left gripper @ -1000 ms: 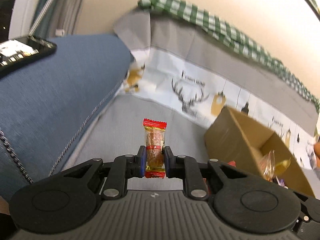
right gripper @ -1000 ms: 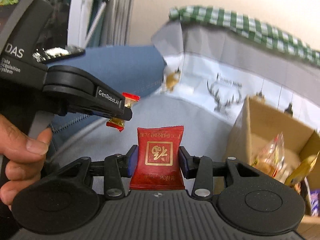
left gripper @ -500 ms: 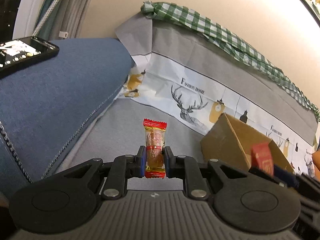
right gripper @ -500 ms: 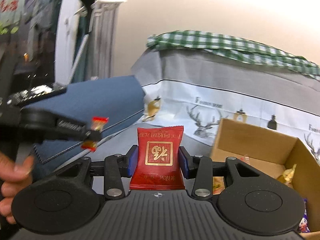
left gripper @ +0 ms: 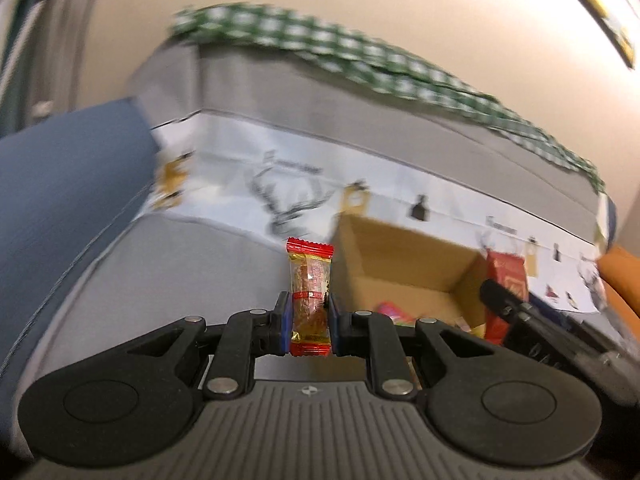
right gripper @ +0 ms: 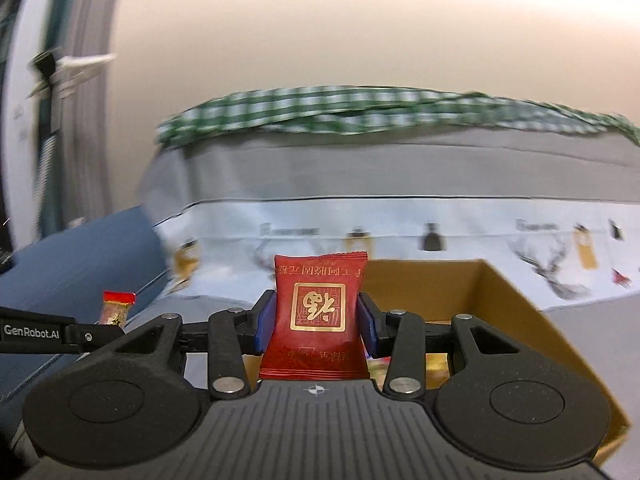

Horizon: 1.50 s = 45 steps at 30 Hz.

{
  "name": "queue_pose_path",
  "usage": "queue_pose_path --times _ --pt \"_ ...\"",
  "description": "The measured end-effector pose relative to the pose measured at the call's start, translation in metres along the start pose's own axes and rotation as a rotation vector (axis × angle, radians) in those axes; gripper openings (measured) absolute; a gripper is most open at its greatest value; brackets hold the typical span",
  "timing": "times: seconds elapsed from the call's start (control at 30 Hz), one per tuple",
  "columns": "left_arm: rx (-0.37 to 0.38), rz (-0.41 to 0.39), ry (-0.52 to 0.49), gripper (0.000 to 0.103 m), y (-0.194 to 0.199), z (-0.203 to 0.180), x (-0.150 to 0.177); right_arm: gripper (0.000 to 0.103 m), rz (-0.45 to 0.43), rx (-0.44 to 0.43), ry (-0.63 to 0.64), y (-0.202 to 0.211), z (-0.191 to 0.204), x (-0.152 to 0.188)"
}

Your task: Organize snacks

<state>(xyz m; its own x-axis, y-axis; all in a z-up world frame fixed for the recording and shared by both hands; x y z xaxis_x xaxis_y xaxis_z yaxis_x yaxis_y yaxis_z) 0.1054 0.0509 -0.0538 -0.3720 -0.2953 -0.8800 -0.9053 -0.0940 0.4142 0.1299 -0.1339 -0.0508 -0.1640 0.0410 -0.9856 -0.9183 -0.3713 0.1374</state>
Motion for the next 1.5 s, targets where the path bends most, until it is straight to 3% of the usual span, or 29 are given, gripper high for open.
queue_pose_path --times 0.17,0.23,0.27,0.3,0.33,0.37,0.53,0.67,0.83,0.87,0.9,1.0,1.1,1.2,1.33,1.5 --pt "0.082 -0.054 -0.079 0.02 -0.024 -0.067 -0.035 0.045 -0.069 0.138 -0.072 0.003 -0.047 -0.015" --pt "0.151 -0.061 -0.08 0.027 -0.028 -0.09 -0.046 0.049 -0.092 0.203 -0.08 0.006 -0.066 -0.018" --pt "0.196 -0.054 -0.08 0.052 -0.029 -0.099 -0.05 0.066 -0.092 0.233 -0.088 0.006 -0.075 -0.019" --pt "0.221 -0.066 -0.071 0.074 -0.026 -0.105 -0.053 0.092 -0.088 0.251 -0.097 0.008 -0.083 -0.018" --pt "0.218 -0.101 -0.059 0.082 -0.019 -0.107 -0.056 0.102 -0.086 0.28 -0.108 0.009 -0.091 -0.019" --pt "0.214 -0.132 -0.05 0.089 -0.011 -0.107 -0.058 0.102 -0.09 0.308 -0.116 0.013 -0.098 -0.019" --pt "0.183 -0.157 0.008 0.092 0.022 -0.096 -0.039 0.102 -0.073 0.315 -0.148 0.025 -0.116 -0.026" --pt "0.144 -0.167 -0.036 0.093 0.052 -0.092 -0.015 0.102 -0.012 0.274 -0.133 0.031 -0.117 -0.026" --pt "0.128 -0.106 -0.07 0.093 0.075 -0.091 0.012 0.102 0.051 0.241 -0.08 0.055 -0.116 -0.027" --pt "0.128 -0.094 -0.073 0.094 0.077 -0.091 0.016 0.102 0.057 0.236 -0.079 0.064 -0.118 -0.028" --pt "0.129 -0.073 -0.073 0.102 0.079 -0.091 0.023 0.102 0.065 0.234 -0.077 0.073 -0.121 -0.028" --pt "0.097 -0.004 -0.077 0.103 0.078 -0.09 0.043 0.102 0.089 0.247 -0.065 0.1 -0.128 -0.026" --pt "0.044 0.074 -0.095 0.103 0.073 -0.085 0.067 0.102 0.121 0.241 -0.037 0.122 -0.133 -0.008" --pt "0.015 0.143 -0.119 0.103 0.068 -0.079 0.088 0.102 0.177 0.234 -0.134 0.135 -0.143 0.018" --pt "-0.017 0.218 -0.126 0.103 0.06 -0.072 0.103 0.102 0.217 0.241 -0.147 0.127 -0.144 0.029" --pt "-0.03 0.225 -0.116 0.103 0.058 -0.068 0.101 0.102 0.291 0.227 -0.148 0.109 -0.137 0.04"
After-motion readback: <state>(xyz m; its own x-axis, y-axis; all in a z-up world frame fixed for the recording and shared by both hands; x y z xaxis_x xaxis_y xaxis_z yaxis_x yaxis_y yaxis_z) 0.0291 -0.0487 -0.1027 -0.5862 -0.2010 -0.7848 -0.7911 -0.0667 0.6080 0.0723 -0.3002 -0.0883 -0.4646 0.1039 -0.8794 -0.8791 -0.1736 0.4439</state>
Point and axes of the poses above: each gripper's, at about its wrist camera, not at the fingertips, and y roughly against the way its jaws point, z to its left, x to its underside, the point moved 9 cm from there along -y, roughly the way its jaws point, and after that the axes turned 6 degrees about -z, right-handed, at the moved point
